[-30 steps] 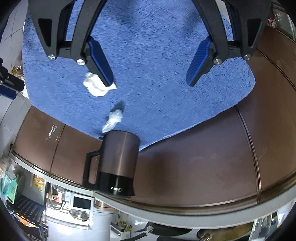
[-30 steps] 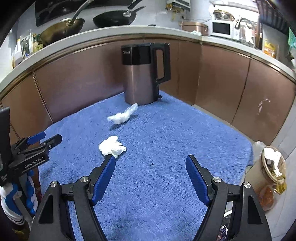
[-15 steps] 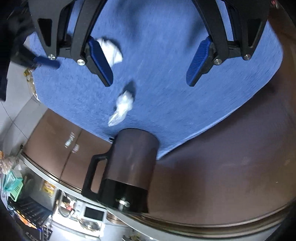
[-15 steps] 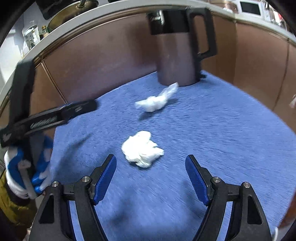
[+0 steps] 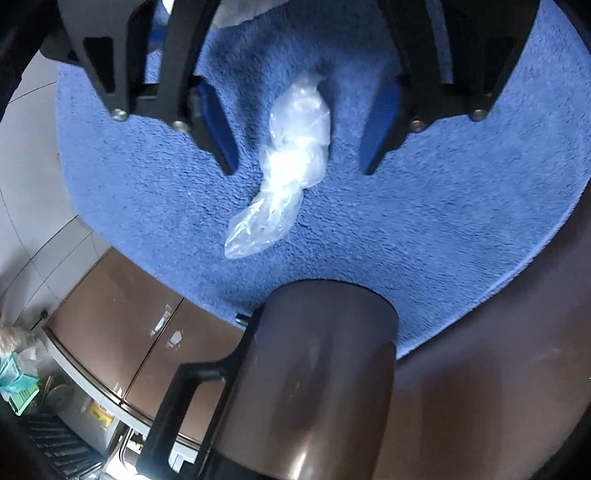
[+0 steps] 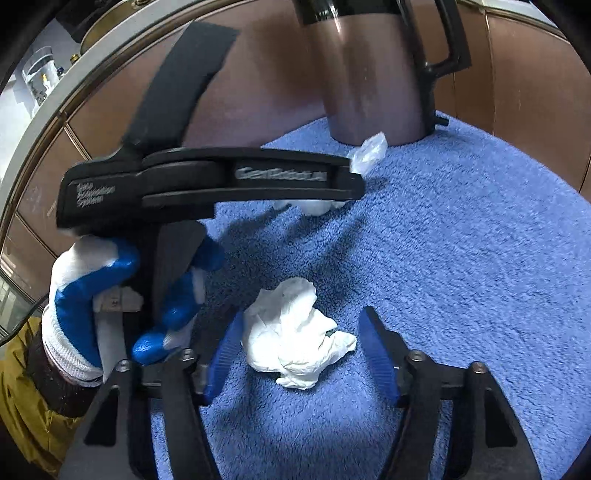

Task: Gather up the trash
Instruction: 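Grasp the clear plastic bag with the left tool while the right grasps white tissue, then carry bag and tissue over the bin and open both tools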

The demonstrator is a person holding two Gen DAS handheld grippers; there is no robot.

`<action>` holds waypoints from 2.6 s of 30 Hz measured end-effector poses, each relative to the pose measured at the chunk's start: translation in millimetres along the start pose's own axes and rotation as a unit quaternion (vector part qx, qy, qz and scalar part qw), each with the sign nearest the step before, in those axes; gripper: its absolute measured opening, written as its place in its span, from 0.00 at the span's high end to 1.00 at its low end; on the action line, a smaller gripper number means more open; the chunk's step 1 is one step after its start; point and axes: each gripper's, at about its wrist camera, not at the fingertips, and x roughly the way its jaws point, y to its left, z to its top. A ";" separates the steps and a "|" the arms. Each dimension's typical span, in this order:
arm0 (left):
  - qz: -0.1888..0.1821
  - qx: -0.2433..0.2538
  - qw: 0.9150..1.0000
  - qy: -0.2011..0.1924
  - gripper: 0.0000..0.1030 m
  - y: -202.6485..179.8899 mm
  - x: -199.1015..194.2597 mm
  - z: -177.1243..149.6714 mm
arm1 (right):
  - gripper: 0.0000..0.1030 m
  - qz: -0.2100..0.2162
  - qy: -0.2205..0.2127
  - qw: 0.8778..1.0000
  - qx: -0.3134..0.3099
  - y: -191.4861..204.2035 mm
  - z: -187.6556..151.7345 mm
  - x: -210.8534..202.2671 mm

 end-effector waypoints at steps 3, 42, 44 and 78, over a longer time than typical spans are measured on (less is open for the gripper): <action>-0.004 0.000 1.000 0.000 0.60 -0.4 2.2 -0.9 | 0.59 -0.003 -0.001 1.000 -0.002 0.9 -1.5 0.2; 0.084 0.089 0.980 -0.159 0.69 -117.1 -240.9 -166.2 | 0.77 -0.141 -0.184 0.967 0.109 -40.0 -146.8 -292.2; 0.083 0.099 0.979 -0.159 0.69 -128.6 -241.7 -169.9 | 0.77 -0.152 -0.188 0.963 0.117 -47.1 -157.9 -301.3; 0.024 0.285 0.953 -0.103 0.69 -319.7 -160.8 -191.1 | 0.76 -0.252 -0.200 0.912 0.254 -160.5 -262.3 -355.5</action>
